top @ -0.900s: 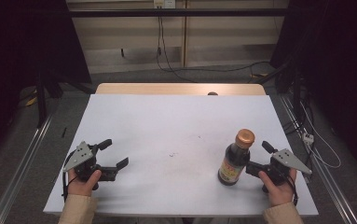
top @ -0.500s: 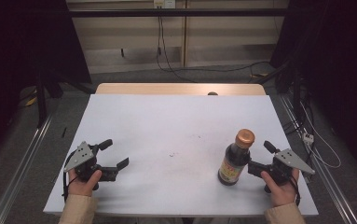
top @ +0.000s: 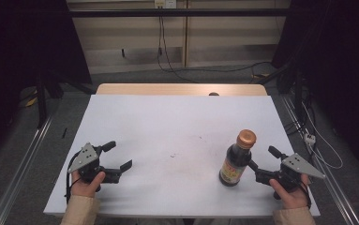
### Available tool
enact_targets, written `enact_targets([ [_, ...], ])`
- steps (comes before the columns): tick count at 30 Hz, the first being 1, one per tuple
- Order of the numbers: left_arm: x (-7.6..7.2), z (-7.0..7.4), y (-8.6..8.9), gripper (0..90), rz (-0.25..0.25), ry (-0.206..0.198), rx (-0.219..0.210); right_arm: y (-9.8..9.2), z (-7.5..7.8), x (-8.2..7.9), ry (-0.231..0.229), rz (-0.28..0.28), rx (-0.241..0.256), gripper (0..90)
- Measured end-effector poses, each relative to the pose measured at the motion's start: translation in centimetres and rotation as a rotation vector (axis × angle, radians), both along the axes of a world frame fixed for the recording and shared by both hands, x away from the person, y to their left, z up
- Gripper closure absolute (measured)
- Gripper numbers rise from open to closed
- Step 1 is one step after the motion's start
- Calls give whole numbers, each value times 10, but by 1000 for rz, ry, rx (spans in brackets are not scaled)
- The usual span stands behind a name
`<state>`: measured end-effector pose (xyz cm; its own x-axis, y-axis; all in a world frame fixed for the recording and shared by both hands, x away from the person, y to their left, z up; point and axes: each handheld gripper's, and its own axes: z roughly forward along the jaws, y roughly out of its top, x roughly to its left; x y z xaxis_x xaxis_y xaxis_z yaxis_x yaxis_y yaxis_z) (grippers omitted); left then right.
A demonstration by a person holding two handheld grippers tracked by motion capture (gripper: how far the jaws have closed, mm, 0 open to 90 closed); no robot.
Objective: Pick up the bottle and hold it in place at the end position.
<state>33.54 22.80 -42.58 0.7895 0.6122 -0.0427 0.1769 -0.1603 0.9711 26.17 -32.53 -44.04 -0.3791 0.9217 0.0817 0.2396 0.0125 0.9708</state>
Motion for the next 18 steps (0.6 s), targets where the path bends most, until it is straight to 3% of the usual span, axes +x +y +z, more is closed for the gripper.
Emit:
enact_targets([
  [5,0,0,0,44,3,-2,0,4,2,-3,12,72,-12,61],
  [8,0,0,0,44,4,-4,13,5,2,-5,10,85,-16,65],
  [13,-1,0,-2,46,0,0,16,0,2,-10,21,135,25,58],
  [18,0,0,-2,46,2,-10,27,4,1,-13,31,187,22,28],
])
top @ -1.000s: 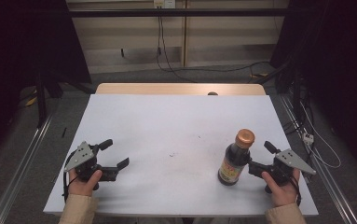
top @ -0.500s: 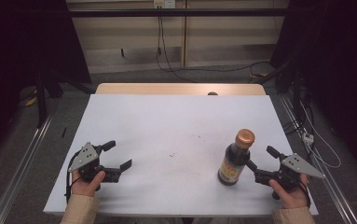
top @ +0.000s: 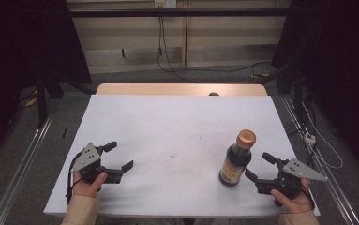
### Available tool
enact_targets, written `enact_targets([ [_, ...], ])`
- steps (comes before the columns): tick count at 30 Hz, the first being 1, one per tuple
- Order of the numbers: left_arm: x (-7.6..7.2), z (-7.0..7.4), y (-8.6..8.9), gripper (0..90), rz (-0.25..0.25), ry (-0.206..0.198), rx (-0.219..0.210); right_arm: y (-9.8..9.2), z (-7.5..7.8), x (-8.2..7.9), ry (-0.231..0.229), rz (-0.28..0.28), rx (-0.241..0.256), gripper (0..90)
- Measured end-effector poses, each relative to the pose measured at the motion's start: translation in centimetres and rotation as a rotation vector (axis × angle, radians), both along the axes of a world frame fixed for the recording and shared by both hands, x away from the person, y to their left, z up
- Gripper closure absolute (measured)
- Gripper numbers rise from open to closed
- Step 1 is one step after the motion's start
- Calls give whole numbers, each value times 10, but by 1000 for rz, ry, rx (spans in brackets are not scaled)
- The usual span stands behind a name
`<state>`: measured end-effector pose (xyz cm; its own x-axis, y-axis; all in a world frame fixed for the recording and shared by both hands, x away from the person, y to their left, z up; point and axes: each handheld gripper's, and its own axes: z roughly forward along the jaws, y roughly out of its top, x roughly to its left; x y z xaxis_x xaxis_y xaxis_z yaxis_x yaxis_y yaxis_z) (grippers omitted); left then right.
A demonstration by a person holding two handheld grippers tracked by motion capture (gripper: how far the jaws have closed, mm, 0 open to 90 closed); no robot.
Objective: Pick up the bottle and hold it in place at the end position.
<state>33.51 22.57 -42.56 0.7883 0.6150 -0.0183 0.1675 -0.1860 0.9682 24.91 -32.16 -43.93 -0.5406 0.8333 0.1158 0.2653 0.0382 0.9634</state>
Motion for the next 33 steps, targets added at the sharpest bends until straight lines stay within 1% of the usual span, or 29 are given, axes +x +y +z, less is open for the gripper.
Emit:
enact_targets([
  [3,0,0,0,46,4,4,-8,0,0,0,6,1,8,28],
  [4,0,0,0,46,3,3,-1,-1,0,0,13,10,10,57],
  [7,-1,0,0,46,2,3,-2,0,1,-2,8,16,6,69],
  [8,-1,0,0,46,3,4,-10,0,1,-2,8,16,6,69],
  [11,-1,0,-1,46,6,6,-19,2,3,-3,8,39,4,78],
  [13,0,1,0,47,5,0,-11,4,2,-4,9,68,2,94],
  [15,0,0,0,46,3,3,-7,10,2,-4,17,101,5,89],
  [16,0,0,-1,46,3,6,-11,10,2,-4,17,101,5,89],
  [17,0,0,-1,46,-1,5,-4,17,2,-2,22,118,5,87],
  [19,0,0,-1,46,-1,5,-2,20,2,-2,24,124,0,90],
  [22,0,0,-1,47,1,5,-1,28,2,0,22,131,16,111],
  [24,0,0,-1,48,3,7,-1,33,3,3,21,134,-2,118],
  [28,0,0,-1,48,6,7,-1,37,2,7,27,138,-5,119],
  [29,0,0,-1,49,5,7,-2,38,2,8,32,138,-5,124],
  [30,0,0,-1,49,3,7,0,41,1,10,31,148,-11,149],
  [33,0,-1,-2,49,3,7,2,43,1,12,30,154,-14,157],
])
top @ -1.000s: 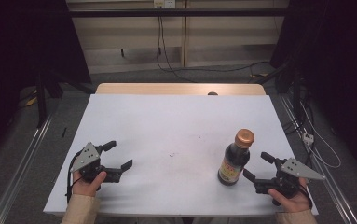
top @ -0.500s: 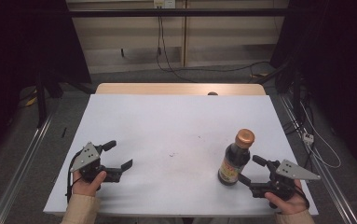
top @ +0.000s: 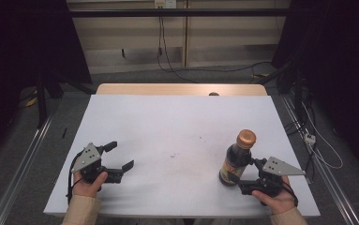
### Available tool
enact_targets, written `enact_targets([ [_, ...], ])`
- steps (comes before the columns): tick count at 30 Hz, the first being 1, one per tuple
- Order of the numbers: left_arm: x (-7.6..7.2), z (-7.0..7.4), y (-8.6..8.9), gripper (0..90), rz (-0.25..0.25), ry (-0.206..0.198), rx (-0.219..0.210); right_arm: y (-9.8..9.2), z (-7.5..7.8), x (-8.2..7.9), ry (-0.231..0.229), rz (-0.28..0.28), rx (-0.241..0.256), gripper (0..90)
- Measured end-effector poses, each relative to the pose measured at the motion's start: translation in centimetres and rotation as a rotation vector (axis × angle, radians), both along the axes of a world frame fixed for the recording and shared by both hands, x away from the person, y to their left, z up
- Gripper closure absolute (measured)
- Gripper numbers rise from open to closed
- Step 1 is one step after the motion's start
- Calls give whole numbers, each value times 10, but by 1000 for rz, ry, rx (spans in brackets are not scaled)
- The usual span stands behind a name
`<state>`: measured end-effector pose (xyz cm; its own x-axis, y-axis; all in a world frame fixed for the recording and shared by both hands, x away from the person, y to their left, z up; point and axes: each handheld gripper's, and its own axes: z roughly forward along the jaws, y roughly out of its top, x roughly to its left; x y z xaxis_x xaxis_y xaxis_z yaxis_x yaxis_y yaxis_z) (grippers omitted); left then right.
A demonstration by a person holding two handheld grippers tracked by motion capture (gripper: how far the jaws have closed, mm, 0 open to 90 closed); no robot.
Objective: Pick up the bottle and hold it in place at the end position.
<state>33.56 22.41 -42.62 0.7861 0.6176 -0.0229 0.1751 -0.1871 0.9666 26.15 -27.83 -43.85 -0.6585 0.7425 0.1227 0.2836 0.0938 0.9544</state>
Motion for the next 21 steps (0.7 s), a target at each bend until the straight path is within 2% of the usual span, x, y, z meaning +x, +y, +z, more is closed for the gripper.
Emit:
enact_targets([
  [6,0,0,0,49,-7,-2,-6,6,1,7,-6,22,-4,187],
  [8,0,0,-1,49,-6,2,-11,7,2,9,-12,19,10,188],
  [12,0,-1,-1,49,-4,4,3,11,6,10,-20,20,13,190],
  [18,1,-1,-1,50,-3,7,6,9,14,10,-18,17,24,181],
  [21,1,-1,-1,50,-2,6,7,8,18,11,-14,24,12,181],
])
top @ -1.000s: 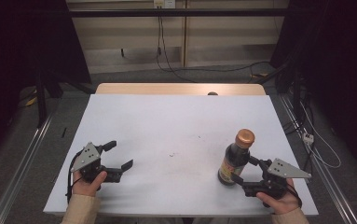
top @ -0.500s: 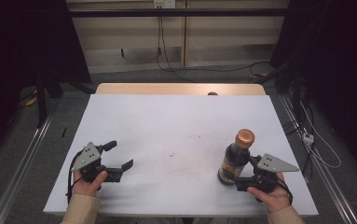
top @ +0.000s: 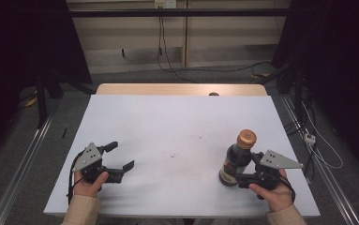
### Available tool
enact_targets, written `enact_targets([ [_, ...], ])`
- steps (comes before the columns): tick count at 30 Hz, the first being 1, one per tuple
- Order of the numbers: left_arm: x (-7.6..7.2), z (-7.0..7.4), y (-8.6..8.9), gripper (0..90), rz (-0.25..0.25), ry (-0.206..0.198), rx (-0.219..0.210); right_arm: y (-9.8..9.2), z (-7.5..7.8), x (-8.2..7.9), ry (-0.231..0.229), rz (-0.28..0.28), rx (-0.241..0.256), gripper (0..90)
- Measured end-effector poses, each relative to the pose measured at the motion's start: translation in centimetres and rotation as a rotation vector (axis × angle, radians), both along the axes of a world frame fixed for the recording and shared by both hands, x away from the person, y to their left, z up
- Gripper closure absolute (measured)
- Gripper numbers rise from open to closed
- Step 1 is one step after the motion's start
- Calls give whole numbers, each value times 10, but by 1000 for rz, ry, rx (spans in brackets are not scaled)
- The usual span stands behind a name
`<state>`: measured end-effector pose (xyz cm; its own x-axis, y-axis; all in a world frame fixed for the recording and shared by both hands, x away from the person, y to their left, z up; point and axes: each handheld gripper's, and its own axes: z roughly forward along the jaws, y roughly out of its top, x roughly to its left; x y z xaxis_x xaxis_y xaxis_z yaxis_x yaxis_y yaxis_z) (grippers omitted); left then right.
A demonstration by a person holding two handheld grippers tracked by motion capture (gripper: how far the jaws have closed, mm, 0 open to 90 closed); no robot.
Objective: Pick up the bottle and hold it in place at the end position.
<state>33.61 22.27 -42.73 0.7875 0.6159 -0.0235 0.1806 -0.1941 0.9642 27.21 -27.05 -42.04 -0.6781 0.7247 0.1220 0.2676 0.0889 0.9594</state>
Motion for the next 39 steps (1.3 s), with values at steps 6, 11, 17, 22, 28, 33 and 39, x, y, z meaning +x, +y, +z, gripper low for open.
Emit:
enact_targets([
  [6,0,0,-1,50,-1,-4,-4,3,11,1,-5,24,37,199],
  [11,0,0,-2,50,-2,0,-7,2,13,2,-1,27,36,257],
  [17,0,0,-1,50,-4,-5,-1,3,19,3,6,44,-27,278],
  [22,0,0,-2,50,-9,0,1,3,21,4,6,52,-39,285],
  [28,0,0,-3,50,-7,-3,-6,4,22,10,5,58,-43,290],
  [33,0,0,-4,50,-13,-6,7,9,24,17,0,62,-50,291],
  [39,0,0,-3,50,-15,-9,-3,11,24,25,-6,47,-43,289],
])
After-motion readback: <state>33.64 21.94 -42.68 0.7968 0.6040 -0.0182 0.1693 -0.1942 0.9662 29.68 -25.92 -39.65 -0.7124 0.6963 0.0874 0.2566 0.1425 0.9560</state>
